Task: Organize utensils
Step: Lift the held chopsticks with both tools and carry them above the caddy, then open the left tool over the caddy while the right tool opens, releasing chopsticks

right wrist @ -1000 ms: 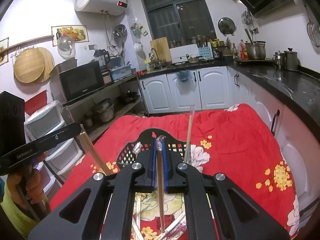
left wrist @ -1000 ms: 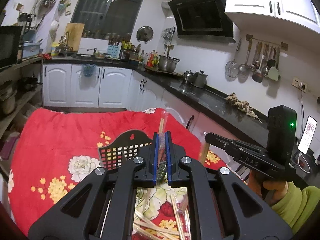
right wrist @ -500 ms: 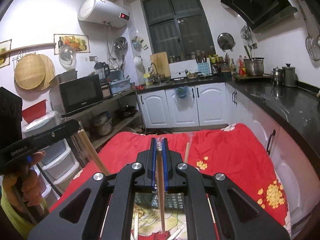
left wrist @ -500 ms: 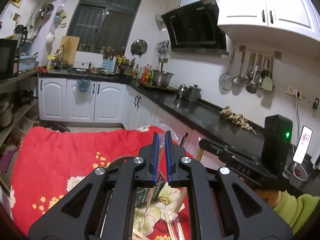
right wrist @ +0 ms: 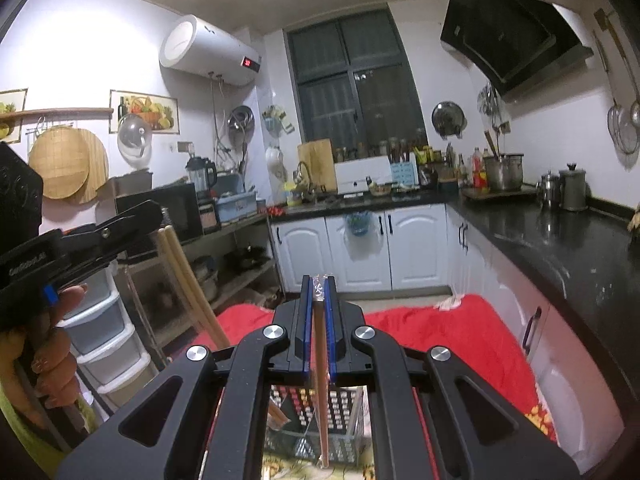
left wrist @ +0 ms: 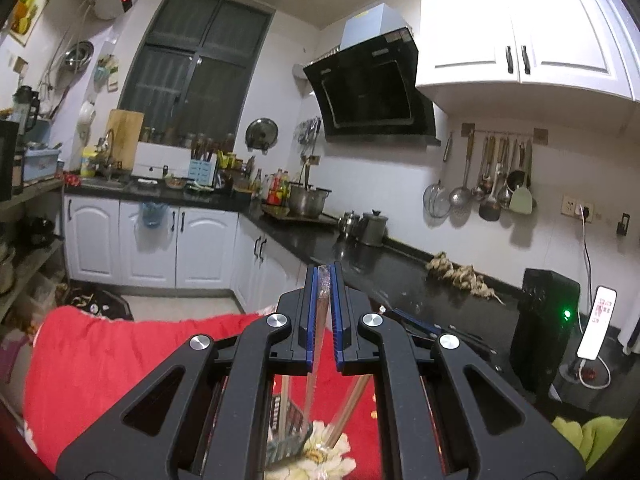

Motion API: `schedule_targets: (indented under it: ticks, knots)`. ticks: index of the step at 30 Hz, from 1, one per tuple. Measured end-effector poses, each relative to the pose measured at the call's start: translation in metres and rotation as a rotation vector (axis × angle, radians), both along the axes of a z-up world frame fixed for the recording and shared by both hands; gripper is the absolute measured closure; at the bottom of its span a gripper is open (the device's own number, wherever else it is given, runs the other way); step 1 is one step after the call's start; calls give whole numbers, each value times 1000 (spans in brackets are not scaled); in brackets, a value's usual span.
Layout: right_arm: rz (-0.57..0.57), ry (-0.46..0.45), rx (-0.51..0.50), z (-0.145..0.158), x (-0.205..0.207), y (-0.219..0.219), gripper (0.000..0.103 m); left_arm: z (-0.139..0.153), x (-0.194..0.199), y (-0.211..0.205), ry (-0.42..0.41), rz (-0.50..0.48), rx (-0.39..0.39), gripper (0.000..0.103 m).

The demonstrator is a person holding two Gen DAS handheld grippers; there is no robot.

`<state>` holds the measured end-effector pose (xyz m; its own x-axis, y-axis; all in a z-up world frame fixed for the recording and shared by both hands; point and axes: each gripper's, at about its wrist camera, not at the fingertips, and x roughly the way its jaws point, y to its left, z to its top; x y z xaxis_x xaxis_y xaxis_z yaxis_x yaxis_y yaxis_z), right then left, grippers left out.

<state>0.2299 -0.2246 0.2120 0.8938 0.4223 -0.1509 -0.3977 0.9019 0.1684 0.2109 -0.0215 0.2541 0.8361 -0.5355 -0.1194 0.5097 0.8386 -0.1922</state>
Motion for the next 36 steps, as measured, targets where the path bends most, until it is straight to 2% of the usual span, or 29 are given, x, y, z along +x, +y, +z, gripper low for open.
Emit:
schedule_targets:
  ticks: [8, 15, 28, 36]
  knots:
    - [-30, -98, -1, 18, 4, 0, 97, 13, 19, -4, -20, 39, 23, 99]
    - [-56, -141, -2, 14, 19, 2, 97, -1, 39, 3, -2, 91, 29, 99]
    - [-59, -80, -11, -17, 46, 14, 97, -55, 66, 12, 73, 137, 32, 99]
    - [-48, -20, 1, -45, 66, 22, 97, -87, 68, 27, 98, 150, -25, 99]
